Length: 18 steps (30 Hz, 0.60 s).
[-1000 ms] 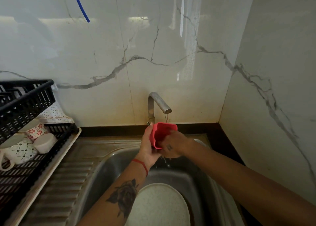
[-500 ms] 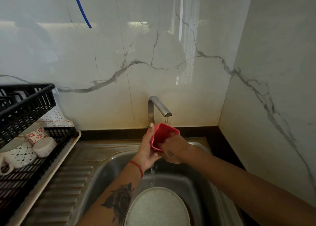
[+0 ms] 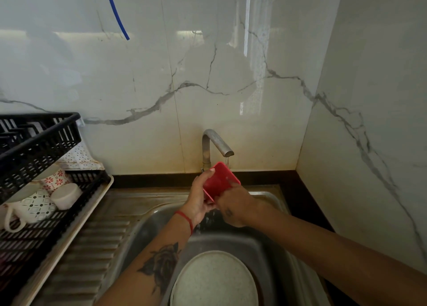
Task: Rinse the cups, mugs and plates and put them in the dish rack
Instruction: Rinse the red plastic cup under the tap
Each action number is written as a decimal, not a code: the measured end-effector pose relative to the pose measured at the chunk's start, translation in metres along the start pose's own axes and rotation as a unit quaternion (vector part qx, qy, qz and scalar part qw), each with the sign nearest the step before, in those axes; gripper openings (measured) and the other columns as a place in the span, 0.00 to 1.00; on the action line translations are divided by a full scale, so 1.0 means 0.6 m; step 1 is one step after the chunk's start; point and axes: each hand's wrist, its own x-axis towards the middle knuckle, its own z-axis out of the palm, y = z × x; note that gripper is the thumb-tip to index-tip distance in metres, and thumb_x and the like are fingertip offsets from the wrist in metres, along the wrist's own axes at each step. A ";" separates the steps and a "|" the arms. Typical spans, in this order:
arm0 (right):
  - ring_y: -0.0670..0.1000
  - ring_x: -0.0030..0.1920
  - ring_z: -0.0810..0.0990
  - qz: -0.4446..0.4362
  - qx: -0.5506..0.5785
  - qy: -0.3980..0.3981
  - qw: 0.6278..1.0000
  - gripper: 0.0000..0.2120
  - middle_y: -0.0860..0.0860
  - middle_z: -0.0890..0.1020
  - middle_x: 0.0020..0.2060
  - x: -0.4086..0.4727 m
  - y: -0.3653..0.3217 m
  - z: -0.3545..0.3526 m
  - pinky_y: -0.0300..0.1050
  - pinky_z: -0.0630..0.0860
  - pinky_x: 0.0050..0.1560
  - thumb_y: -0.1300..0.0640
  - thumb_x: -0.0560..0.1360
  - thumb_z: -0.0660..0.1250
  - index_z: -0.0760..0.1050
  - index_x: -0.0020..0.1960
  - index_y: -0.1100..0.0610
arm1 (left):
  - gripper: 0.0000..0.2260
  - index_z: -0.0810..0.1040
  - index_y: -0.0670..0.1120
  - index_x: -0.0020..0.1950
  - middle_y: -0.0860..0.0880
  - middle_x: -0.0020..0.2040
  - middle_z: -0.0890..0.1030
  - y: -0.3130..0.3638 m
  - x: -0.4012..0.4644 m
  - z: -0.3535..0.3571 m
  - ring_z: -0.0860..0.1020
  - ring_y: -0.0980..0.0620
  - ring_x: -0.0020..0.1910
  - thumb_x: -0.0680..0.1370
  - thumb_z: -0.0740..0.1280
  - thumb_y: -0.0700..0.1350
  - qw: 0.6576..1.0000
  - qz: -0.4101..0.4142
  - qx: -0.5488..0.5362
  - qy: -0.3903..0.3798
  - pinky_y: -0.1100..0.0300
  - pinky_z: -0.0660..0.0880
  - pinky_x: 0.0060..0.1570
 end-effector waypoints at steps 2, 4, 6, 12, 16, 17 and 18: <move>0.54 0.50 0.78 0.023 0.167 -0.051 0.984 0.07 0.55 0.80 0.47 -0.006 -0.015 -0.004 0.51 0.71 0.63 0.61 0.78 0.60 0.75 0.53 0.59 | 0.29 0.67 0.49 0.69 0.44 0.59 0.75 -0.004 -0.003 0.001 0.74 0.45 0.55 0.72 0.68 0.58 1.000 0.001 0.017 0.007 0.51 0.75 0.46; 0.54 0.52 0.78 -0.008 0.138 -0.049 0.989 0.09 0.55 0.79 0.49 -0.018 -0.011 -0.002 0.50 0.71 0.63 0.61 0.78 0.62 0.74 0.57 0.60 | 0.29 0.65 0.50 0.71 0.43 0.60 0.74 -0.004 -0.009 -0.004 0.74 0.45 0.56 0.74 0.67 0.57 0.998 0.005 0.055 -0.004 0.52 0.75 0.45; 0.53 0.61 0.75 -0.075 -0.065 0.007 0.995 0.13 0.53 0.80 0.54 -0.026 0.007 0.005 0.55 0.57 0.73 0.58 0.78 0.63 0.73 0.62 0.57 | 0.27 0.64 0.49 0.72 0.42 0.61 0.73 -0.001 -0.014 -0.013 0.74 0.43 0.58 0.76 0.65 0.55 0.995 0.007 0.093 -0.025 0.52 0.76 0.44; 0.51 0.64 0.74 -0.085 -0.094 0.134 0.983 0.10 0.50 0.82 0.53 -0.030 0.042 -0.007 0.59 0.38 0.73 0.56 0.79 0.61 0.77 0.59 0.53 | 0.20 0.67 0.49 0.69 0.44 0.59 0.75 0.006 -0.022 -0.001 0.76 0.44 0.56 0.78 0.66 0.51 0.998 0.014 0.047 -0.039 0.52 0.79 0.47; 0.52 0.61 0.76 -0.079 0.005 0.188 0.979 0.09 0.49 0.83 0.51 -0.030 0.034 0.000 0.54 0.44 0.74 0.55 0.76 0.66 0.79 0.55 0.52 | 0.11 0.71 0.50 0.65 0.47 0.52 0.80 -0.021 -0.018 0.021 0.81 0.50 0.47 0.82 0.58 0.45 0.997 0.041 0.057 0.028 0.60 0.79 0.35; 0.52 0.62 0.76 -0.084 0.035 0.233 0.968 0.10 0.49 0.83 0.52 -0.031 0.034 0.009 0.55 0.47 0.74 0.53 0.74 0.68 0.80 0.55 0.51 | 0.11 0.73 0.50 0.63 0.47 0.52 0.80 -0.023 -0.018 0.021 0.81 0.50 0.46 0.83 0.56 0.45 0.998 0.036 0.049 0.035 0.60 0.78 0.34; 0.52 0.65 0.73 -0.082 0.068 0.283 0.953 0.13 0.48 0.81 0.56 -0.032 0.036 0.017 0.56 0.50 0.73 0.48 0.74 0.69 0.79 0.57 0.50 | 0.11 0.75 0.48 0.62 0.46 0.52 0.81 -0.024 -0.017 0.017 0.81 0.49 0.47 0.83 0.56 0.46 0.998 0.029 0.038 0.035 0.60 0.79 0.34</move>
